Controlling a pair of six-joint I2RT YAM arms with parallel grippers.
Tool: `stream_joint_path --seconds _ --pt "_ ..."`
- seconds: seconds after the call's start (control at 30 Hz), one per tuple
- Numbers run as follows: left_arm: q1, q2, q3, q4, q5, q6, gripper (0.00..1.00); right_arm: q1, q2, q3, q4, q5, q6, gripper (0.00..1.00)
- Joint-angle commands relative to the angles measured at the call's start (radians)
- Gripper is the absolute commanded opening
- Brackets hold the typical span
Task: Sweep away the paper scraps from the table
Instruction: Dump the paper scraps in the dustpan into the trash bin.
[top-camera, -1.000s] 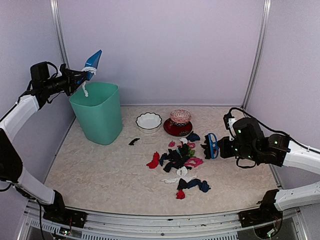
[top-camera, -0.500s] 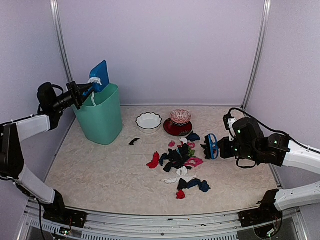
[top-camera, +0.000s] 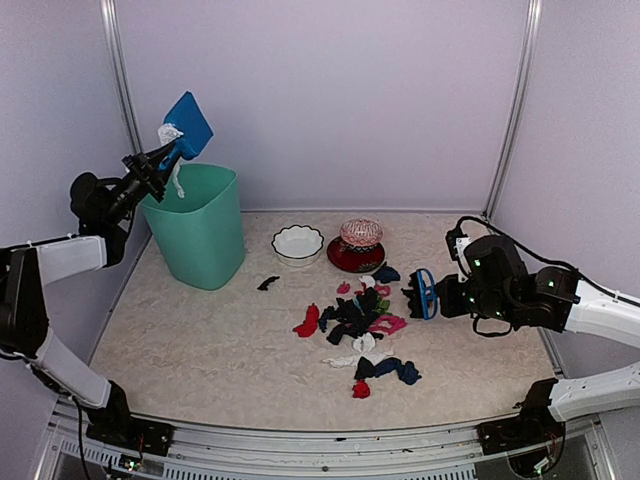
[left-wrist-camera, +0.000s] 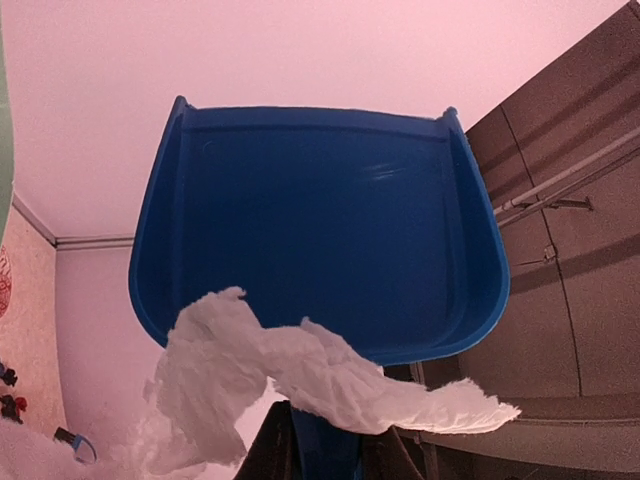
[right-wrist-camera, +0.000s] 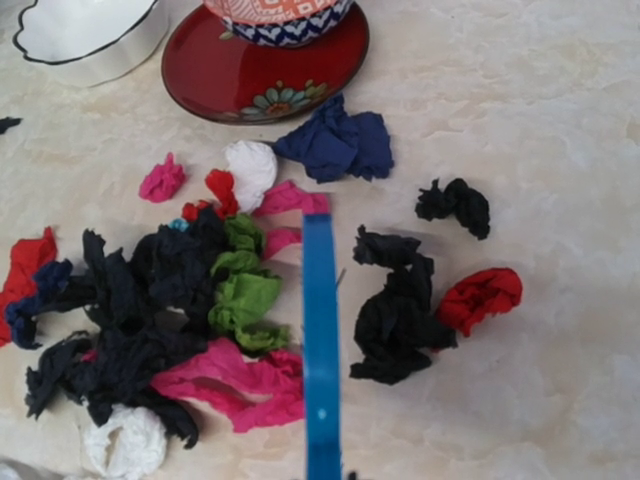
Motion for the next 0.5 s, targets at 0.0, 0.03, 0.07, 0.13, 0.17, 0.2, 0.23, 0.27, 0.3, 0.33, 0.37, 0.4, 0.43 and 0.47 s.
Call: stream_joint_path --seconds 0.0,0.03,0.07,0.13,0.17,0.2,0.23,0.27,0.3,0.33,0.37,0.4,0.43,0.47 --pt "-0.024 0.011 0.024 0.108 -0.018 -0.084 0.0 -0.012 0.017 0.041 -0.004 -0.004 0.01 0.0" --pt "-0.012 0.005 0.06 -0.012 -0.001 -0.011 0.0 -0.011 0.02 0.04 -0.007 -0.002 0.013 0.0" --pt "0.014 0.006 0.056 -0.084 -0.016 0.024 0.0 -0.011 0.02 0.037 0.0 -0.005 0.013 0.0" --pt "0.043 0.04 0.019 0.033 -0.036 -0.072 0.0 -0.011 0.019 0.029 0.015 -0.015 0.011 0.0" --pt "0.021 0.053 0.023 0.109 -0.042 -0.109 0.0 -0.011 0.02 0.031 0.01 -0.017 0.012 0.0" --pt "-0.008 0.054 0.05 0.085 -0.025 -0.084 0.0 -0.011 0.022 0.034 0.002 -0.014 0.018 0.0" --pt "-0.022 0.042 0.077 0.004 -0.005 -0.023 0.0 -0.011 0.021 0.035 -0.005 -0.012 0.025 0.0" --pt "-0.017 0.029 0.084 -0.09 -0.011 0.039 0.0 -0.011 0.018 0.031 -0.005 -0.01 0.029 0.0" --pt "0.004 0.027 0.076 -0.125 -0.02 0.058 0.0 -0.011 0.013 0.028 0.003 -0.011 0.029 0.0" --pt "0.021 0.041 0.062 -0.091 -0.016 0.026 0.0 -0.011 0.011 0.026 0.01 -0.014 0.027 0.0" --pt "0.021 0.061 0.055 0.004 -0.012 -0.027 0.0 -0.011 0.009 0.026 0.013 -0.018 0.025 0.0" --pt "0.011 0.074 0.072 0.052 0.002 -0.049 0.0 -0.011 0.007 0.028 0.014 -0.02 0.024 0.0" --pt "-0.005 0.071 0.099 0.024 0.024 -0.019 0.0 -0.011 0.006 0.03 0.015 -0.024 0.024 0.0" --pt "-0.019 0.058 0.13 -0.05 0.042 0.031 0.0 -0.011 0.004 0.031 0.02 -0.028 0.022 0.0"
